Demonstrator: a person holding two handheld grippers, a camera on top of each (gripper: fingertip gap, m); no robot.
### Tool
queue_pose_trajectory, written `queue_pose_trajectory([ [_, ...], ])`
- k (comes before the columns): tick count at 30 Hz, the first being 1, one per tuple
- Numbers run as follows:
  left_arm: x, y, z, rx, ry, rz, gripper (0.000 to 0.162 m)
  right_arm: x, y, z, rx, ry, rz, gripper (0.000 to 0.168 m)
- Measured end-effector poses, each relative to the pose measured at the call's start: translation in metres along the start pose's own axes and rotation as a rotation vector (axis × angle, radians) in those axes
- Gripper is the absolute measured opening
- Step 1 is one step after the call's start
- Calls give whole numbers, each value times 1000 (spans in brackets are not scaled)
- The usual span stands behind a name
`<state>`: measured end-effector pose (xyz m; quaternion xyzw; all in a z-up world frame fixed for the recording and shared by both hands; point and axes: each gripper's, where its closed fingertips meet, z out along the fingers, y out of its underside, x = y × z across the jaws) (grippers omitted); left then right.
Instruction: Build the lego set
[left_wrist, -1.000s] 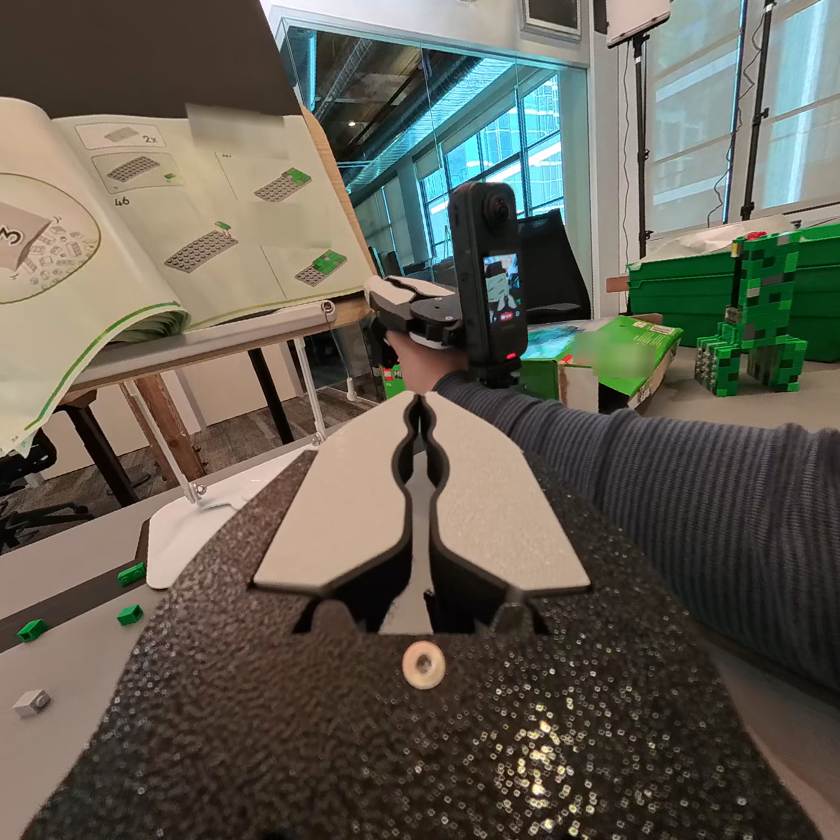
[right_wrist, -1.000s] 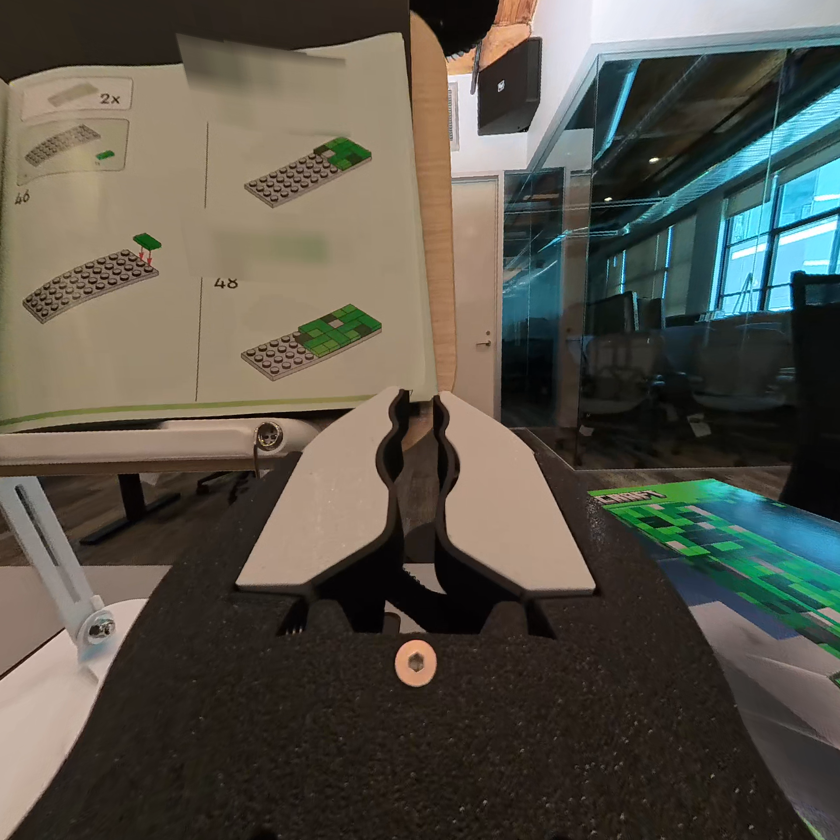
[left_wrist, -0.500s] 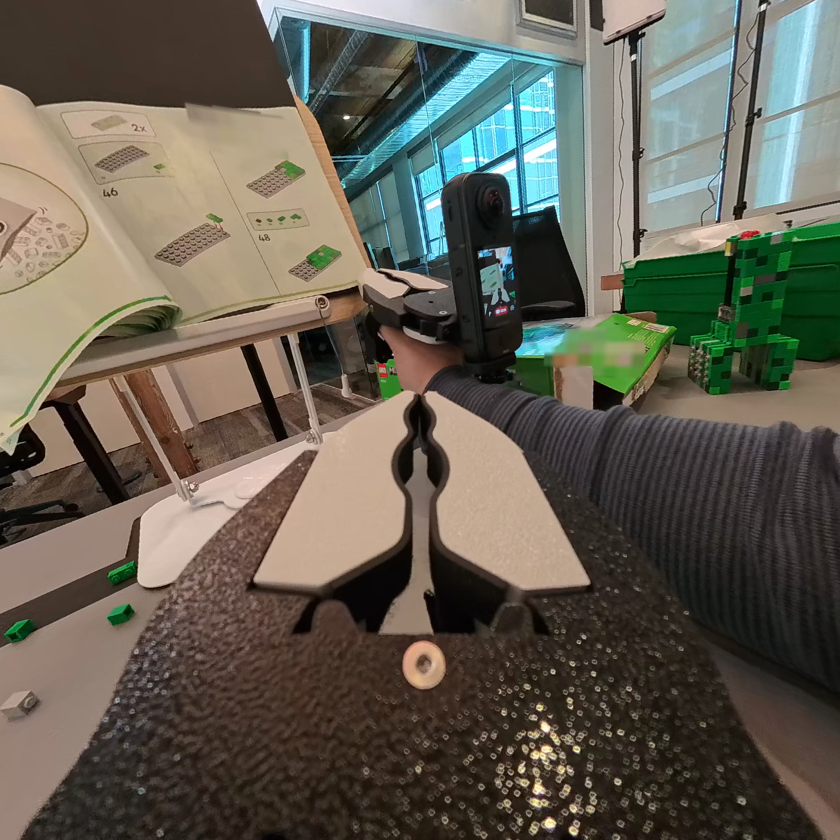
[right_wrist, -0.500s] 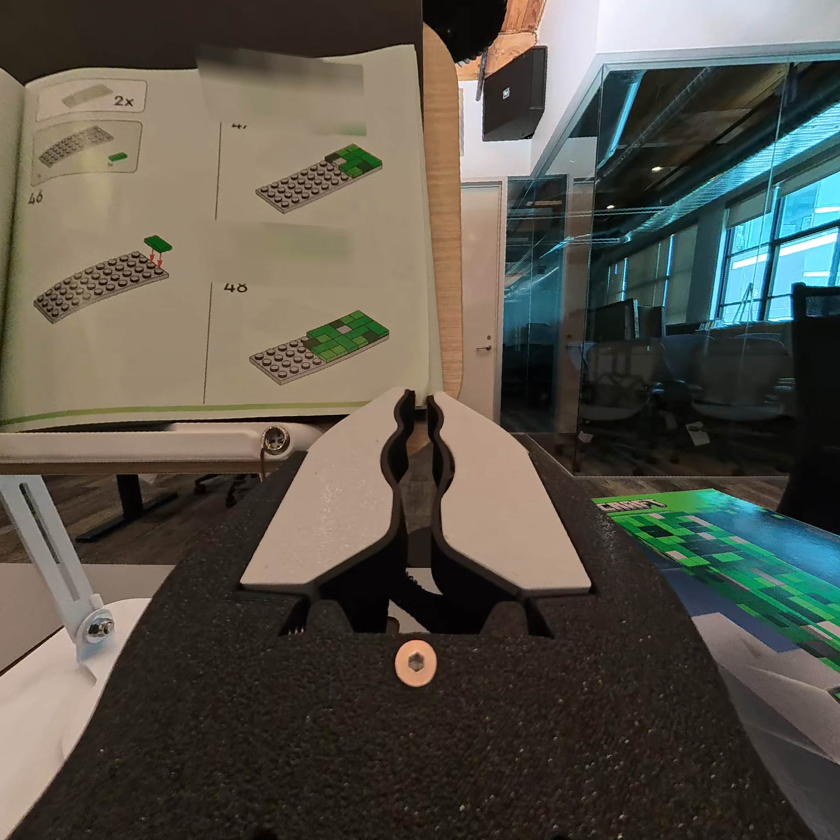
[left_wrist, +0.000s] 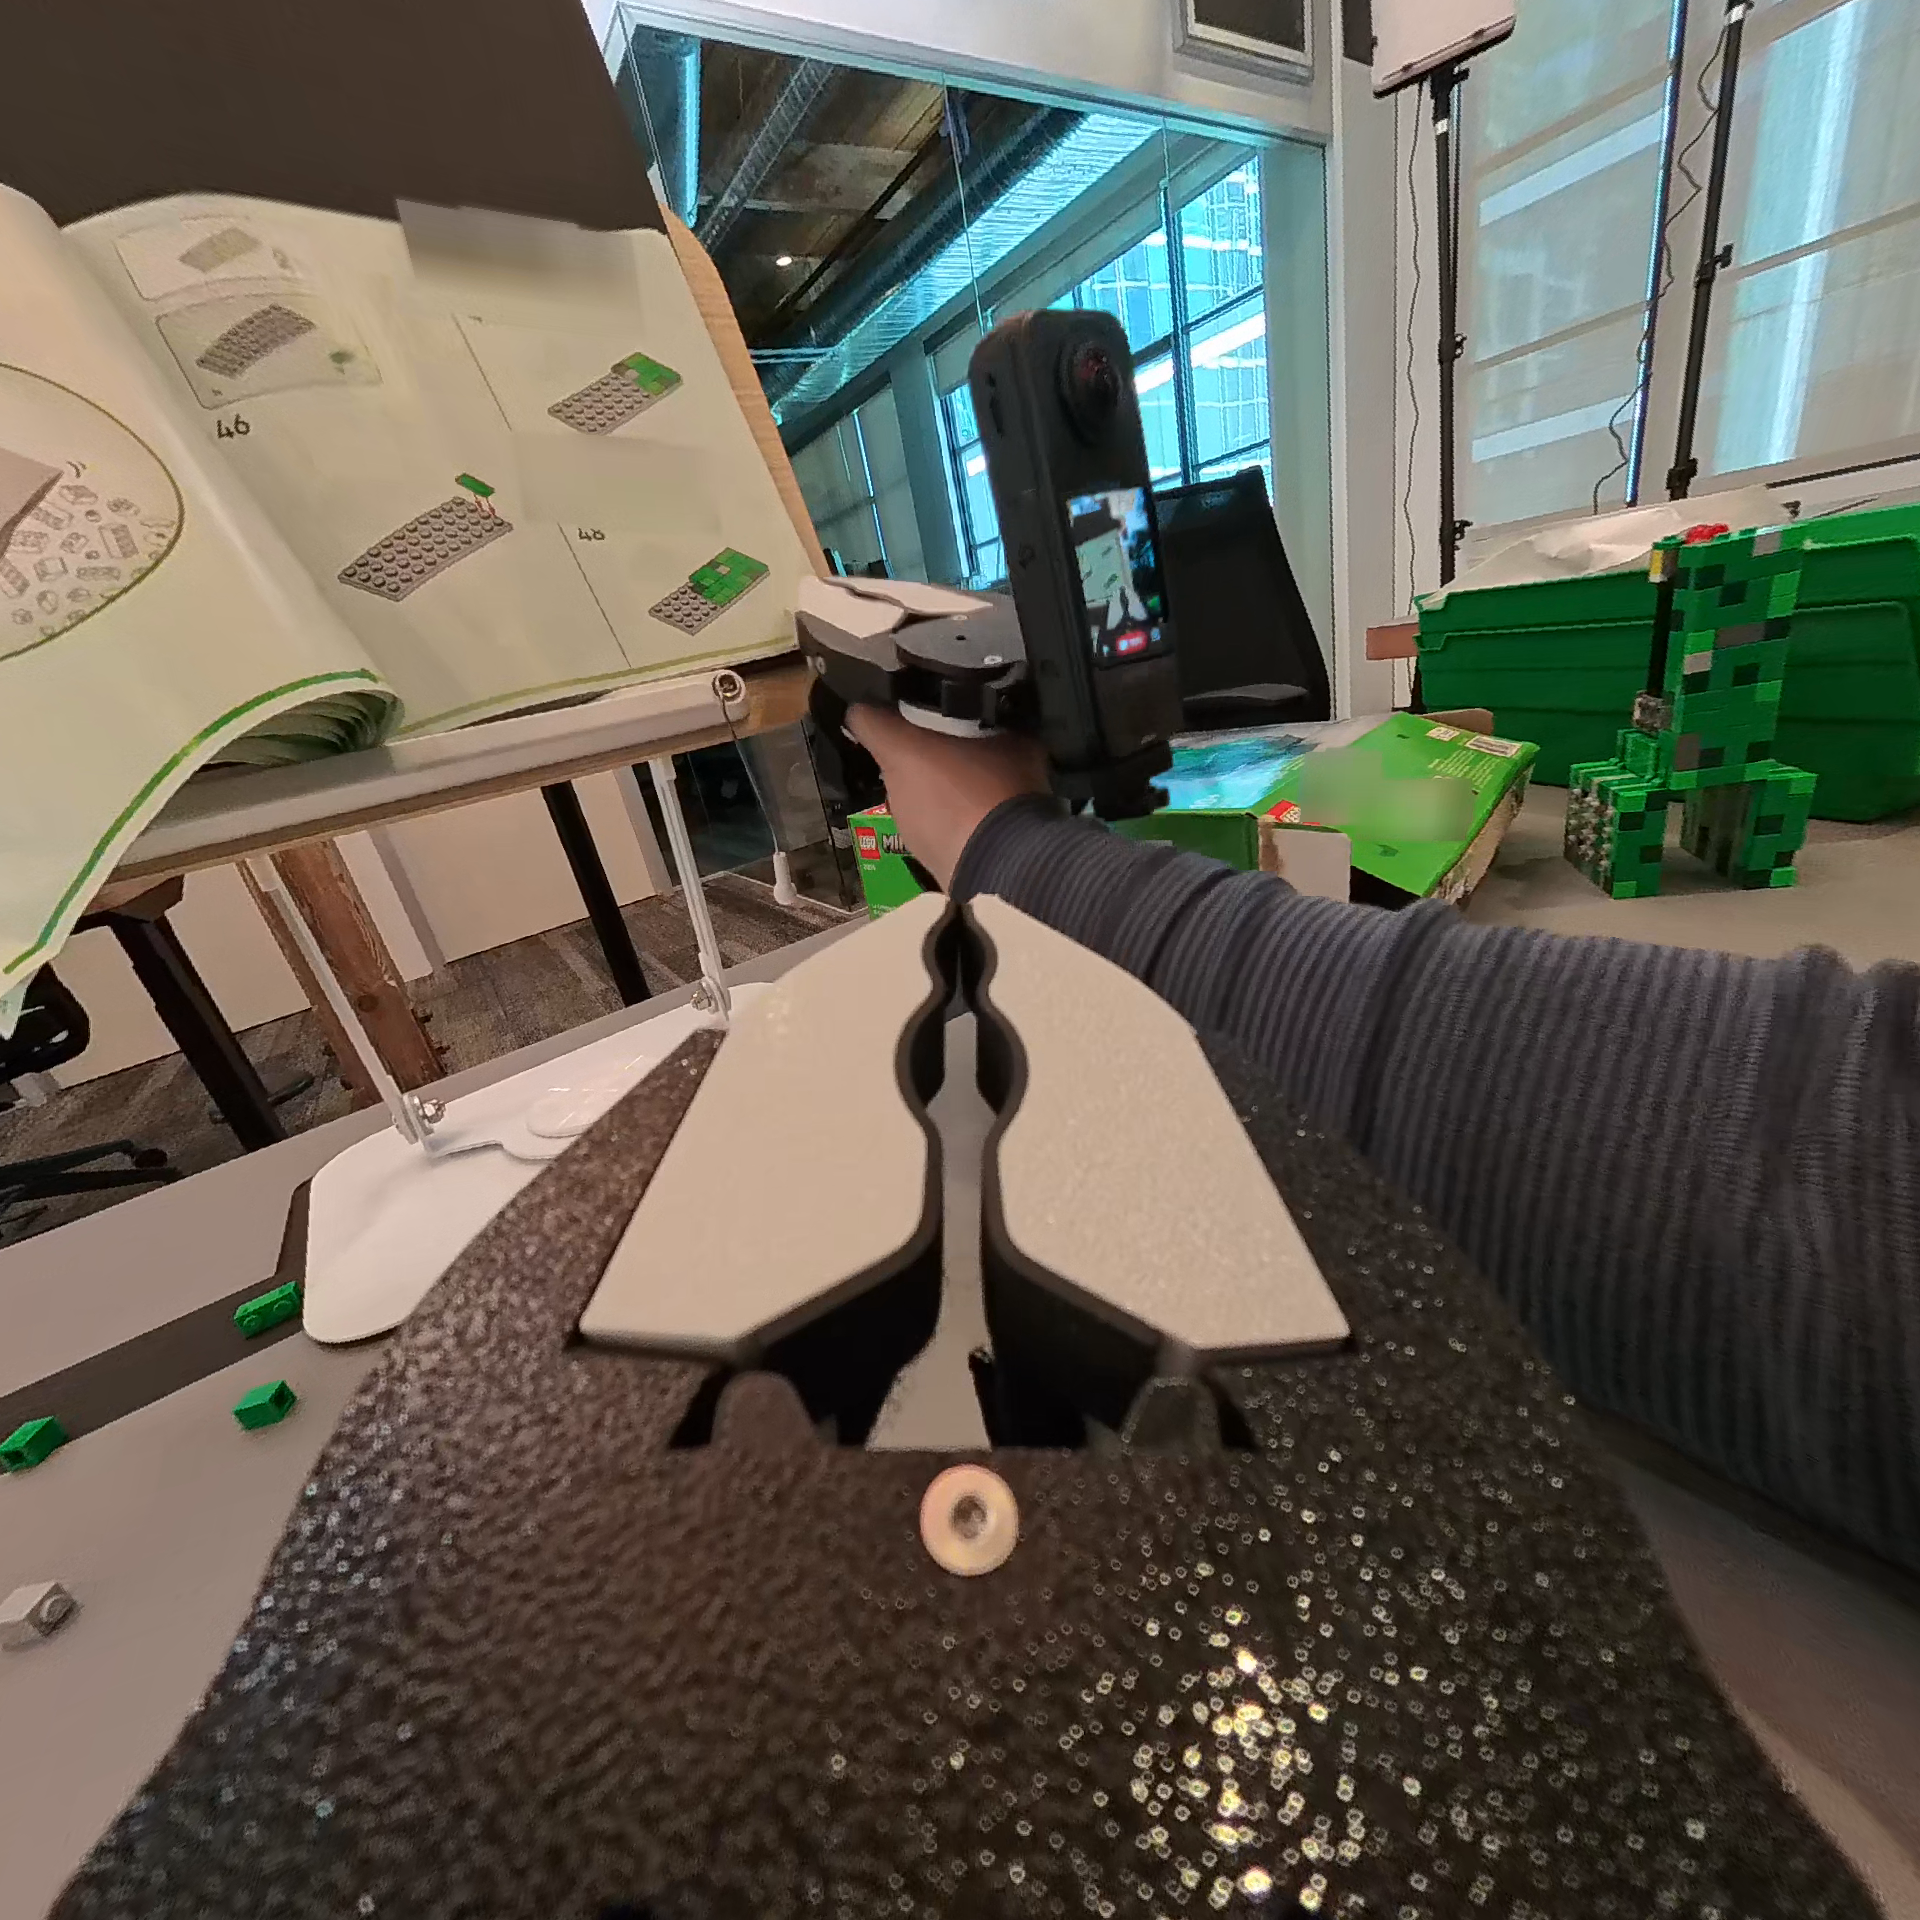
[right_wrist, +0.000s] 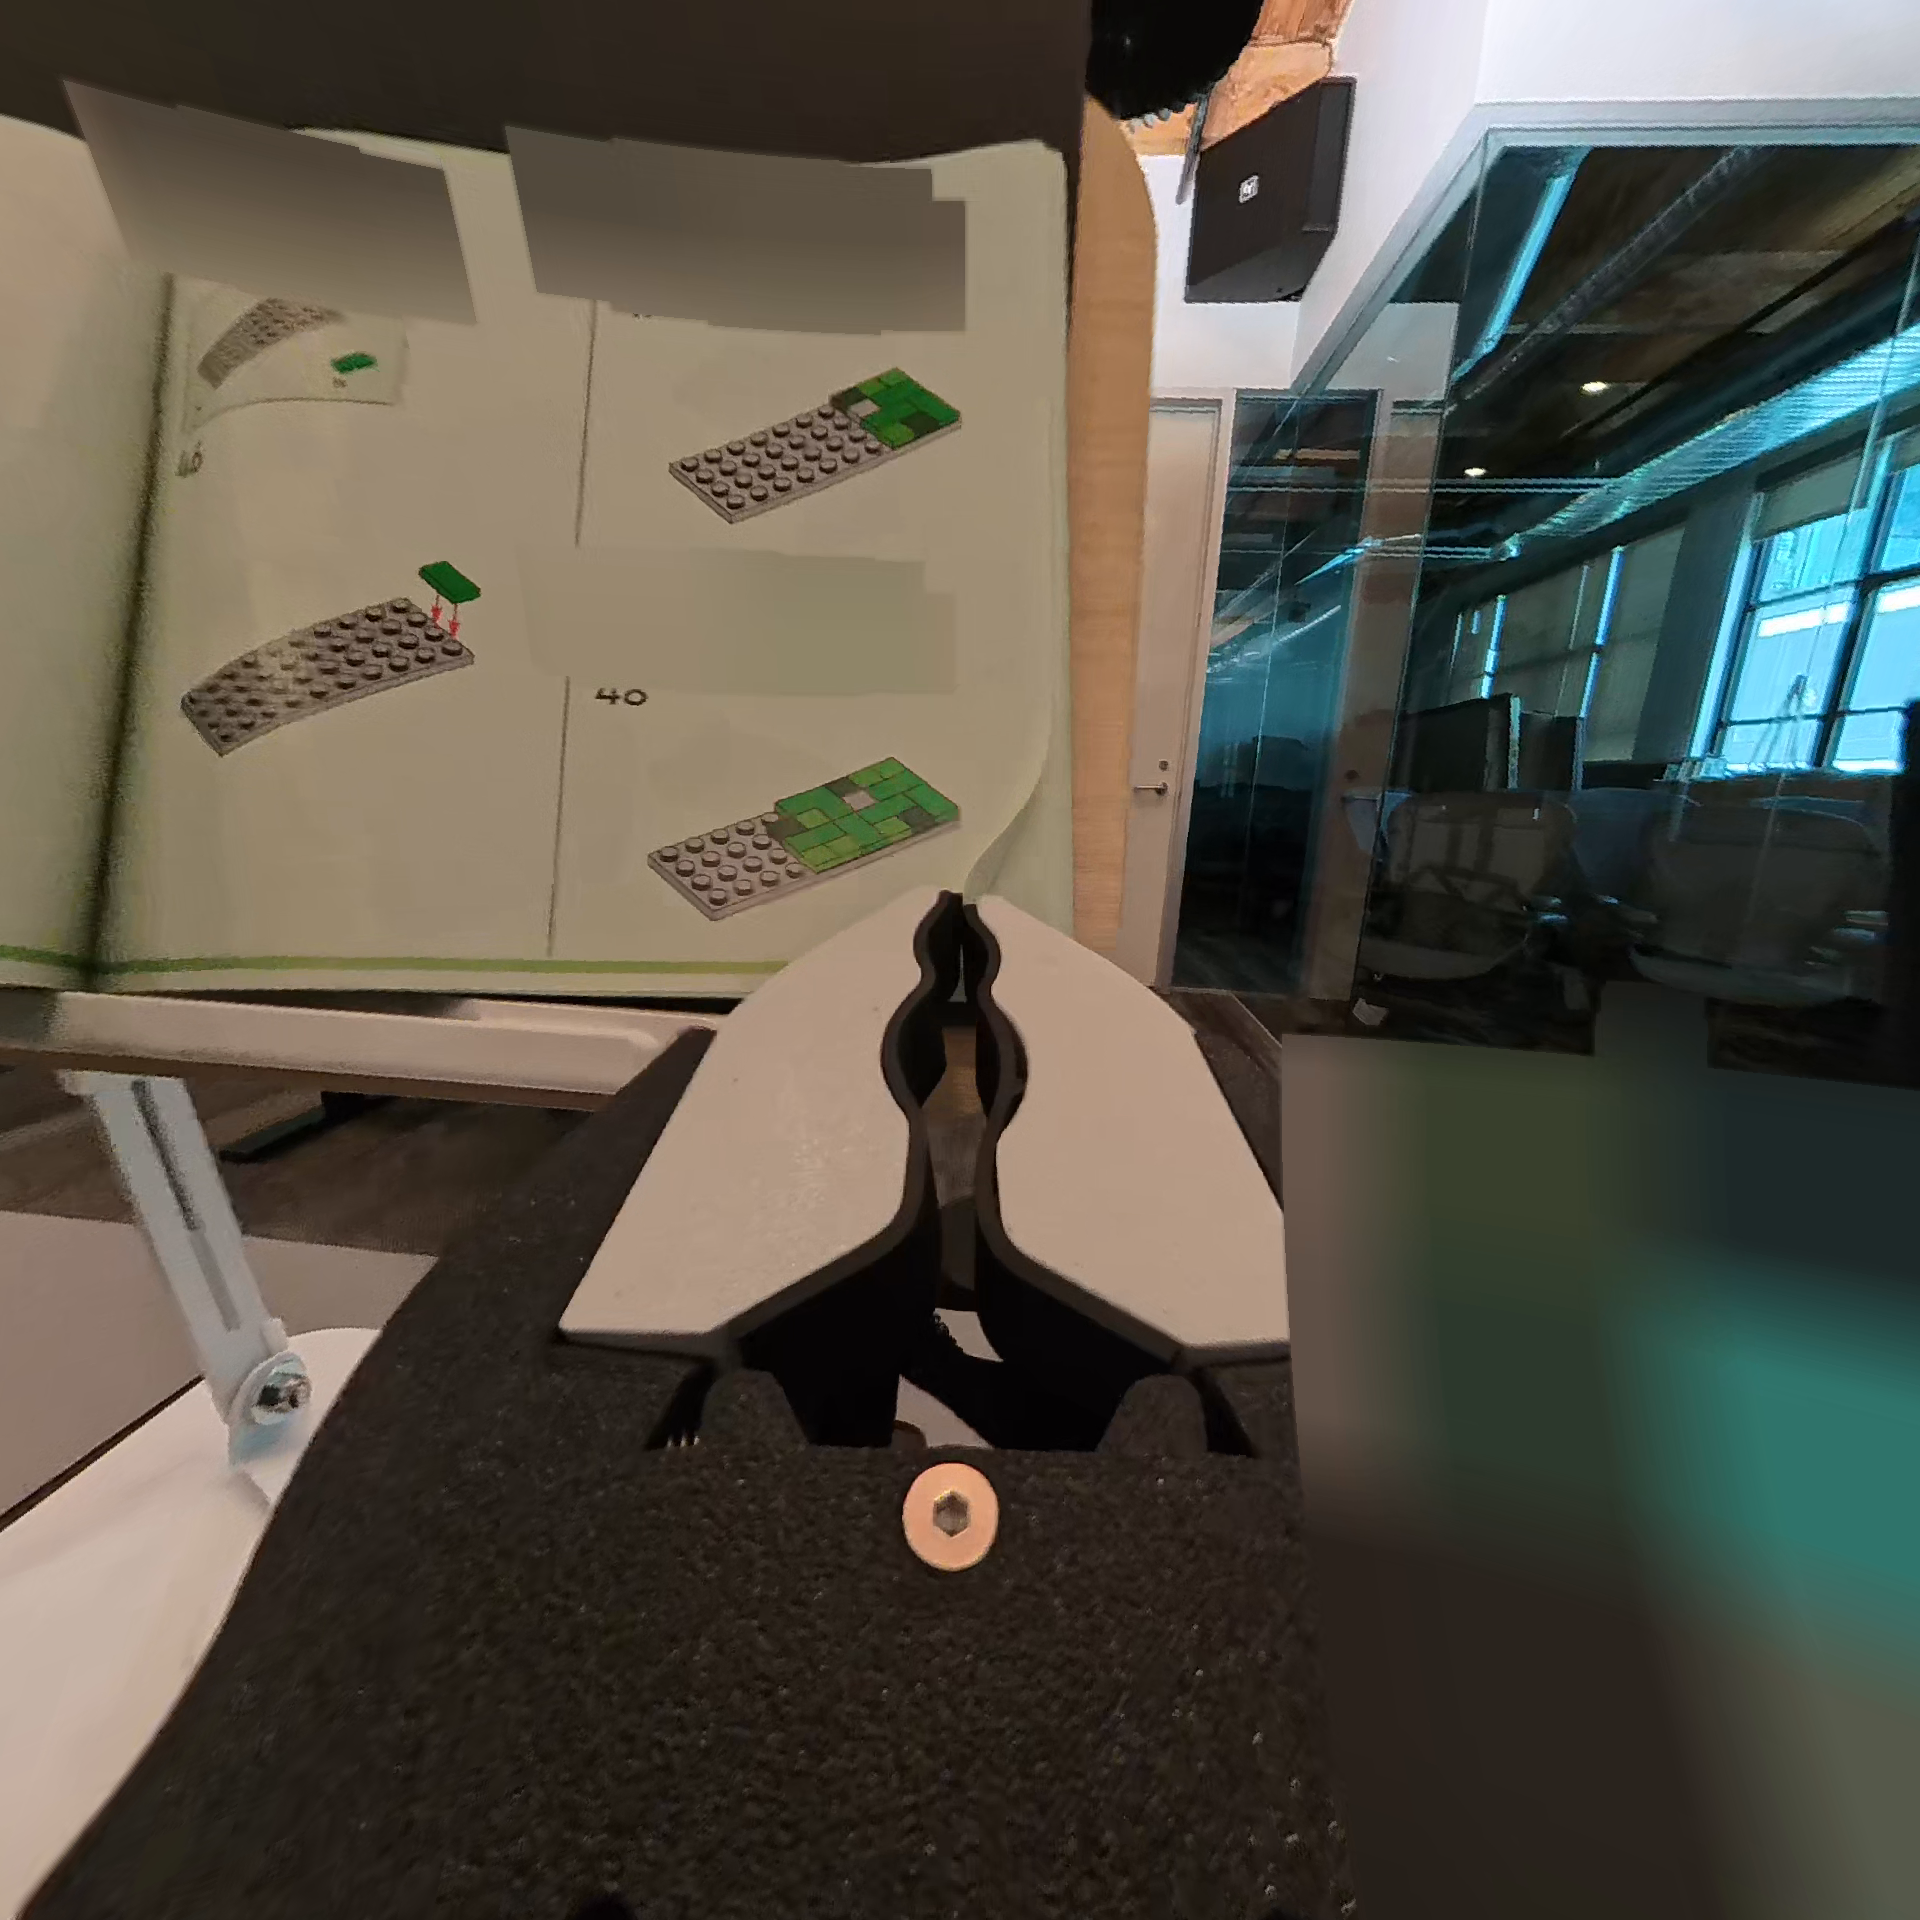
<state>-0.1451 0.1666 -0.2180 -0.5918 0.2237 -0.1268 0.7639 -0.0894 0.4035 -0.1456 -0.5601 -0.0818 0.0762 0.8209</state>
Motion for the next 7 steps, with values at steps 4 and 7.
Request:
queue_pose_trajectory([
  [4, 0, 0, 1, -1, 0, -2, 0, -24, -16, -1, 22, -111, -13, 0],
  [7, -3, -2, 0, 10, -15, 1, 0, -62, -38, -6, 66, -267, -27, 0],
])
